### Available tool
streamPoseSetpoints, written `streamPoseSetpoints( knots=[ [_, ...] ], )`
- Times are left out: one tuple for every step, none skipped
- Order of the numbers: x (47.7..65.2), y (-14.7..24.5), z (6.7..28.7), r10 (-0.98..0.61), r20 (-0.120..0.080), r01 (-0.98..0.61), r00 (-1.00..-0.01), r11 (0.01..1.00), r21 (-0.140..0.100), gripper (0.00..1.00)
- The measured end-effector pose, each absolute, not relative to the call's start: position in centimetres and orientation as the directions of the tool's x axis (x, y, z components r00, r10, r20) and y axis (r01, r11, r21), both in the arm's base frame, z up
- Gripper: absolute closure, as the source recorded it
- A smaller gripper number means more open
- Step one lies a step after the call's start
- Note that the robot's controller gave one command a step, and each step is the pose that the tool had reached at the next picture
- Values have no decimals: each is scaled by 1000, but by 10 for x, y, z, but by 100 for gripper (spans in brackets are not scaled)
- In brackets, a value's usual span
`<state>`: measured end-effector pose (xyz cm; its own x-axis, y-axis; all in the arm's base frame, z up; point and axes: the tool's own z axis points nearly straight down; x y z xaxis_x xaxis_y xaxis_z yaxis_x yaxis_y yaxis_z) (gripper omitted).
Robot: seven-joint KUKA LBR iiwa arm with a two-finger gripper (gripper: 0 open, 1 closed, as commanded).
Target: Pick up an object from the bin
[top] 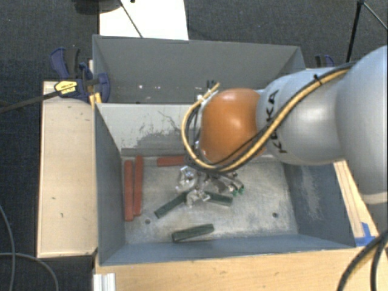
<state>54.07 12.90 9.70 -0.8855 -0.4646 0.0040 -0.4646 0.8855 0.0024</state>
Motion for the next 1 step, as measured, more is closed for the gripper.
streamPoseSetpoints(
  knots=[
    [543, 130, 112, -463, -5, -463, -886, 886, 0, 100]
  ],
)
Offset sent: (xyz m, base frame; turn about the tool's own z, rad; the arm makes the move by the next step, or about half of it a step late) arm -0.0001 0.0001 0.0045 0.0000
